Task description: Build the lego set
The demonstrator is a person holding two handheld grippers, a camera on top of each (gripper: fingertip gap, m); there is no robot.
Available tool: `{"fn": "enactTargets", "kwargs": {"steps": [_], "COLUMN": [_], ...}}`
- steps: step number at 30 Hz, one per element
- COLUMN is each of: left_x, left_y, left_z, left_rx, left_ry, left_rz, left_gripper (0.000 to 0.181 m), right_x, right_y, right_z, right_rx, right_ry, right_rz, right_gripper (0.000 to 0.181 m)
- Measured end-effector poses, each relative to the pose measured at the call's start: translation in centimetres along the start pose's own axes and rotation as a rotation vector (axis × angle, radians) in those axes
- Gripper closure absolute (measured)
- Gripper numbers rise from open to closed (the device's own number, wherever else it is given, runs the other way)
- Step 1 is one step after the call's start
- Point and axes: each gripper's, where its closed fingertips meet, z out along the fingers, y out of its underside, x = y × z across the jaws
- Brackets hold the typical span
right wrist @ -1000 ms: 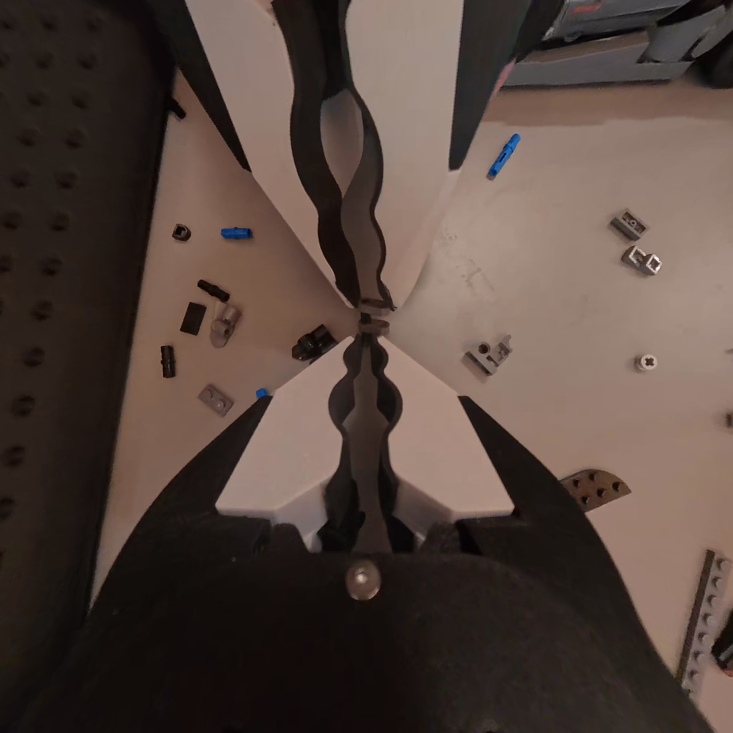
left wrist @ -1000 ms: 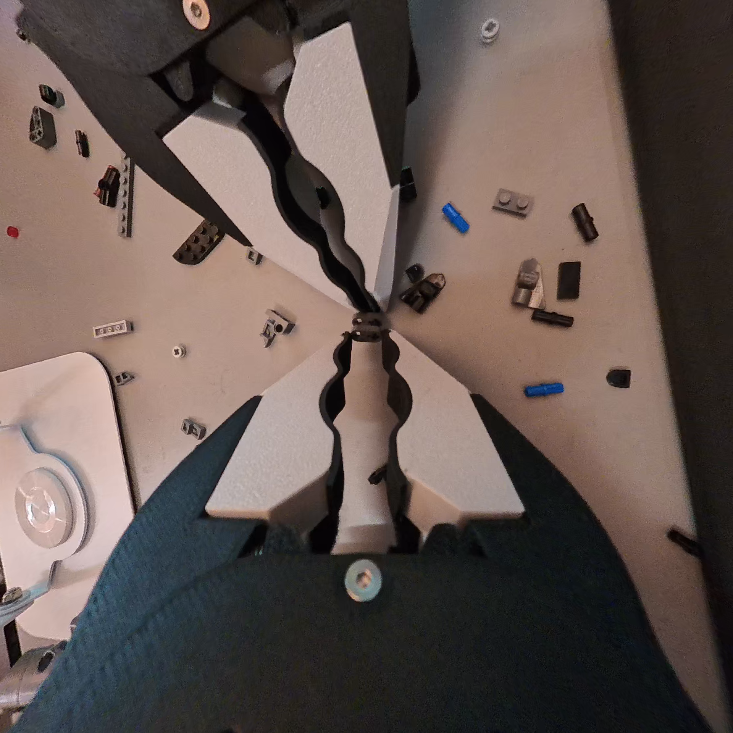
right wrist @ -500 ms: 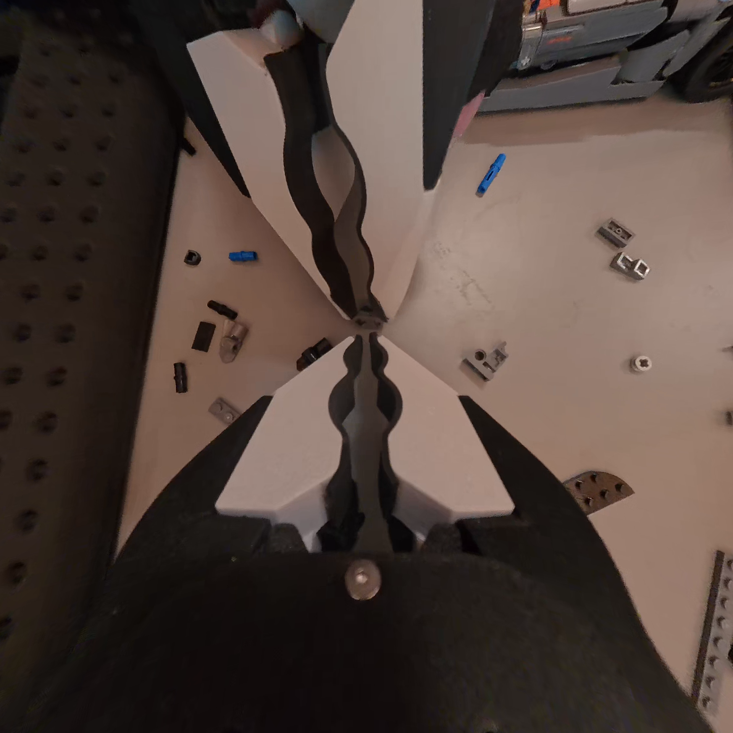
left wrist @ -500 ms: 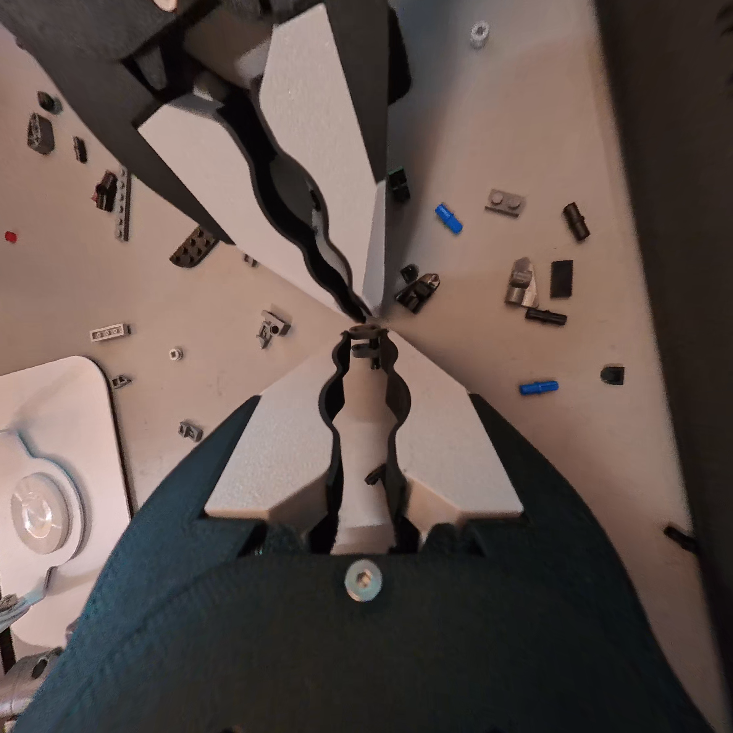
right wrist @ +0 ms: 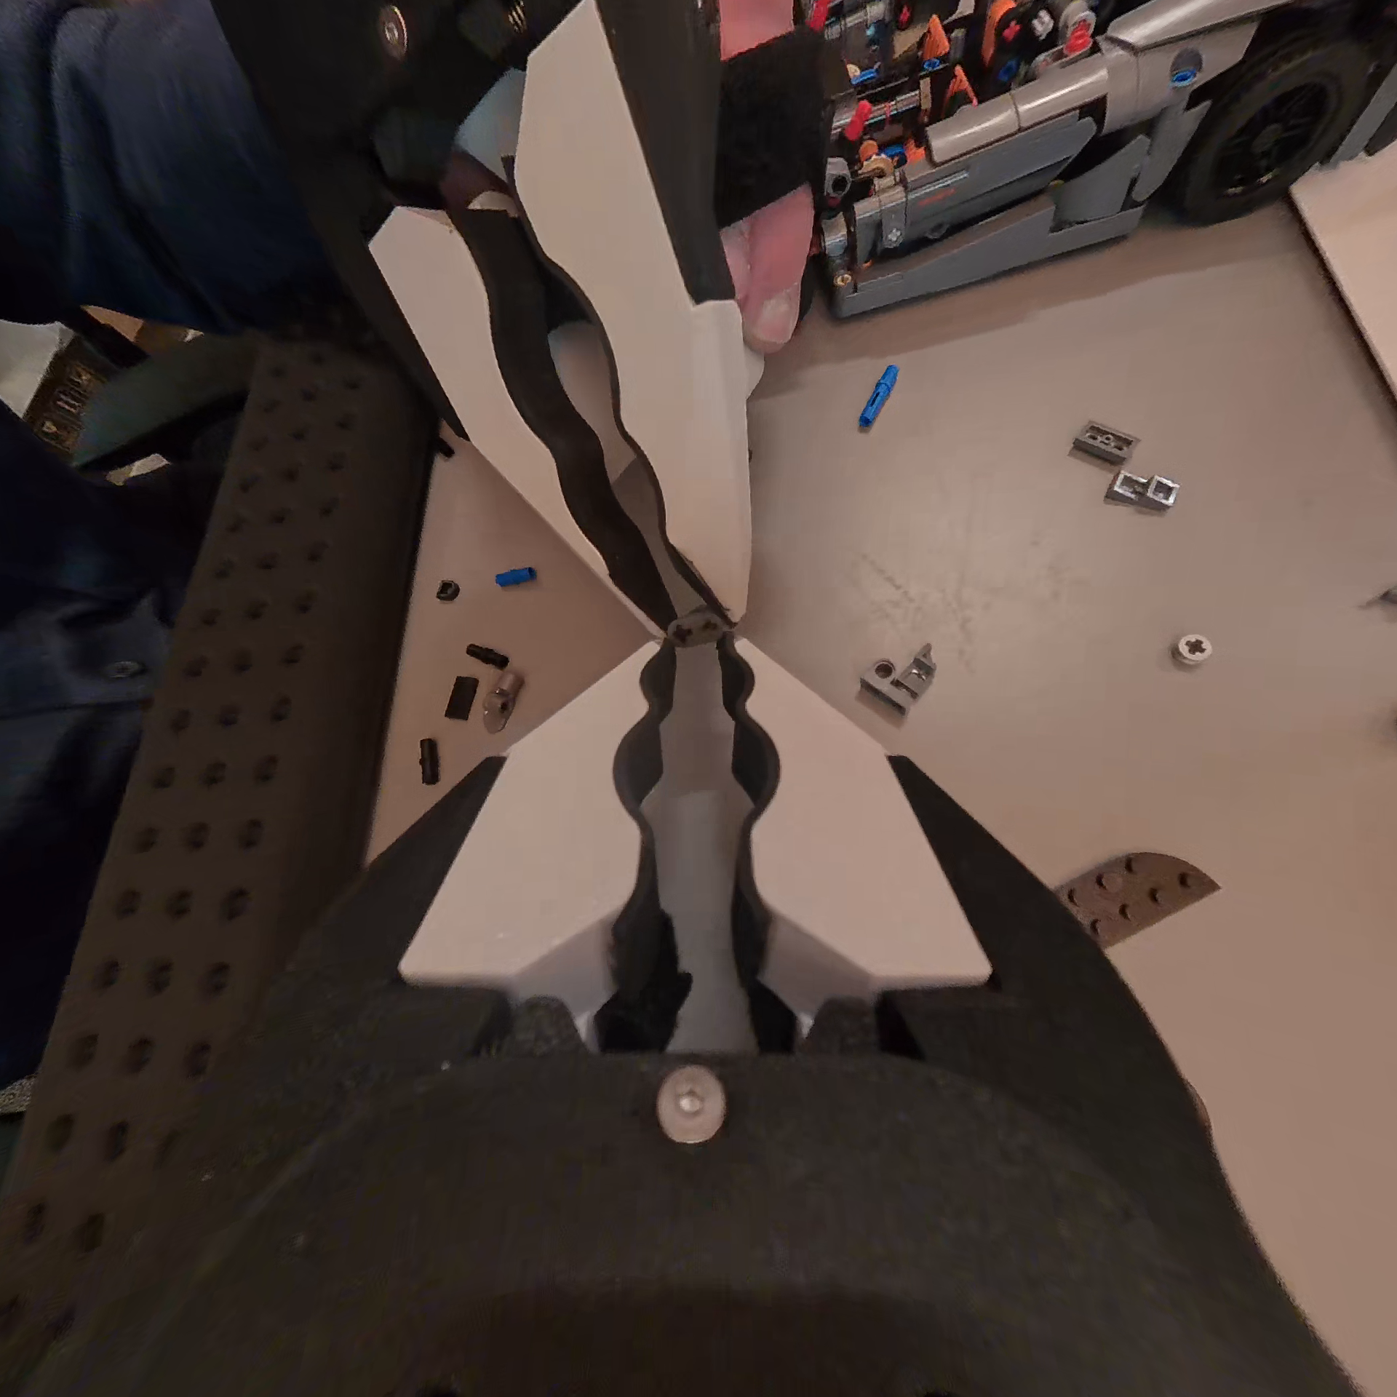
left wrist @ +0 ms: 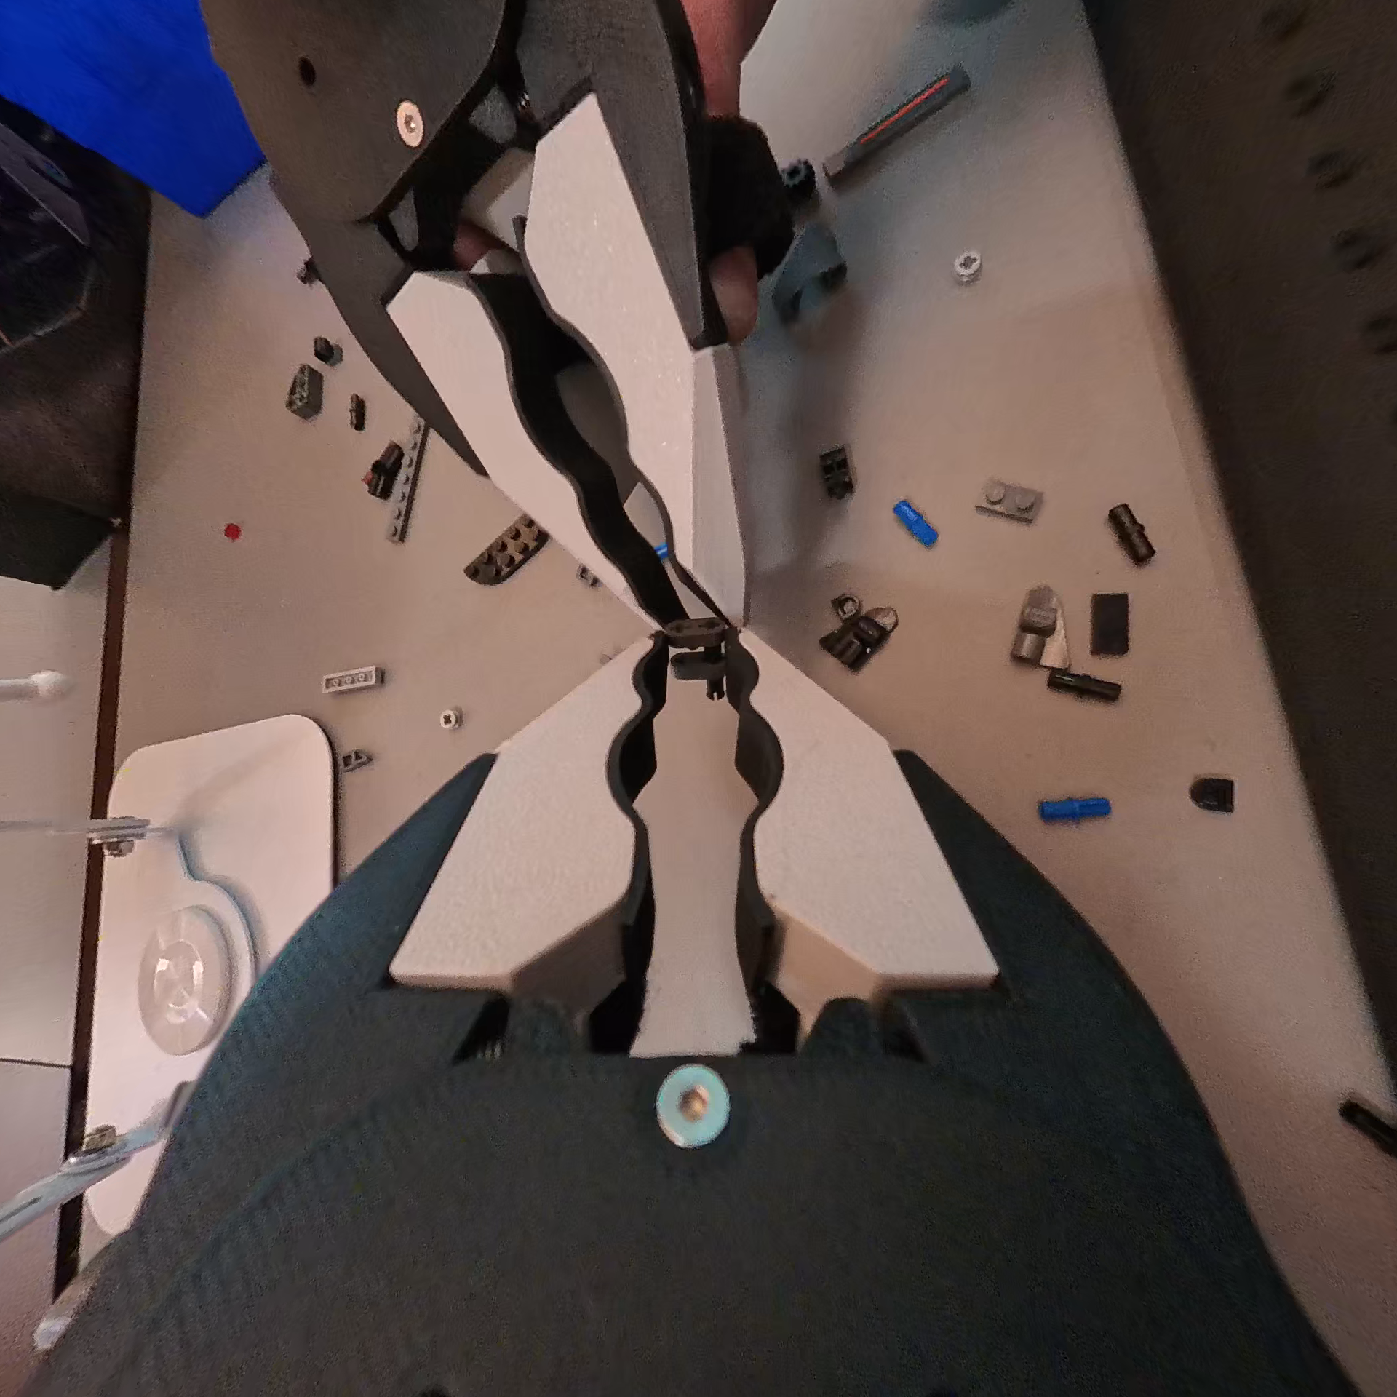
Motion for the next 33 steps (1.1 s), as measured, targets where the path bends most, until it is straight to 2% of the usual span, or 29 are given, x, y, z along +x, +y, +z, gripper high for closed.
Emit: {"fn": "enactTargets", "kwargs": {"steps": [4, 12, 19, 27, 29, 31, 33], "left_x": [-0.1, 0.9, 0.6, 1.4, 1.5, 1.4, 1.1], "left_y": [-0.7, -2.1, -2.6, -1.3, -0.7, -1.5, -1.3], "left_z": [0.3, 3.1, 3.1, 4.4, 4.8, 4.6, 4.6], "left_rx": [0.013, -0.025, 0.051, 0.022, -0.009, 0.034, 0.013], "left_ry": [-0.018, -0.042, -0.011, 0.058, 0.049, 0.051, 0.035], "left_rz": [0.002, 0.006, -0.092, -0.140, -0.121, -0.133, -0.129], "left_gripper": [0.169, 0.168, 0.168, 0.169, 0.169, 0.169, 0.170], "right_x": [-0.2, -0.8, -0.8, -0.6, -0.9, -0.8, -0.6], "right_y": [0.3, 3.4, 3.2, 4.5, 3.8, 4.0, 4.4], "right_z": [-0.7, -2.4, -3.0, -2.2, -2.3, -2.4, -2.6], "right_rx": [-0.026, -0.186, -0.163, -0.218, -0.175, -0.186, -0.200], "right_ry": [0.000, -0.050, -0.039, -0.033, -0.059, -0.052, -0.039], "right_rz": [0.015, 0.096, 0.105, 0.121, 0.131, 0.139, 0.140], "right_gripper": [0.173, 0.181, 0.181, 0.181, 0.181, 0.181, 0.181]}}
